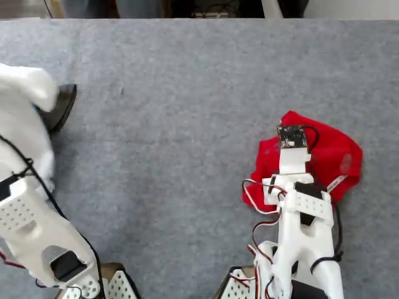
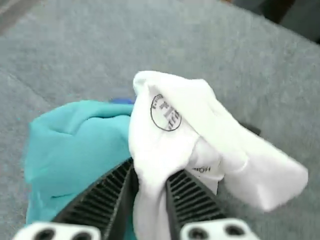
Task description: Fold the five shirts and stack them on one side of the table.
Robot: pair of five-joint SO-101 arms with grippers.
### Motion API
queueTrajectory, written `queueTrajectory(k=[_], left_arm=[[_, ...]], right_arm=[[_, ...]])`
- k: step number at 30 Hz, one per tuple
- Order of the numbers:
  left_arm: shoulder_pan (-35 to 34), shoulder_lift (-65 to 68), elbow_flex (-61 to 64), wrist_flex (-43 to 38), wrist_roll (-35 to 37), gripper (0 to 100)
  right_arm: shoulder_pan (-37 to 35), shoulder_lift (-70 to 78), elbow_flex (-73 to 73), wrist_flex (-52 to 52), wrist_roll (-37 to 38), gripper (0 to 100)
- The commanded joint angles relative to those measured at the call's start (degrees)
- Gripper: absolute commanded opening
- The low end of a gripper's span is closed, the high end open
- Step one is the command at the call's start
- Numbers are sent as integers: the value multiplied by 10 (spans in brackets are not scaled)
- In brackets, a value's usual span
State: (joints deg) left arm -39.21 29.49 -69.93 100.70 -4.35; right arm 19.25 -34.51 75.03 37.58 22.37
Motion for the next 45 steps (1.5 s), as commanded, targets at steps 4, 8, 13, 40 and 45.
queueTrajectory(k=[4,8,13,40,45], left_arm=[[29,0,145,1,-138,370],[1,-40,147,2,-141,434],[-43,-117,164,2,-139,308],[-94,-367,495,0,-142,80],[-75,-366,495,0,-142,80]], right_arm=[[17,4,6,-5,4,15],[15,1,0,-2,4,15],[7,-26,-75,104,5,15],[-581,-62,-473,514,5,15],[-612,-61,-433,608,54,38]])
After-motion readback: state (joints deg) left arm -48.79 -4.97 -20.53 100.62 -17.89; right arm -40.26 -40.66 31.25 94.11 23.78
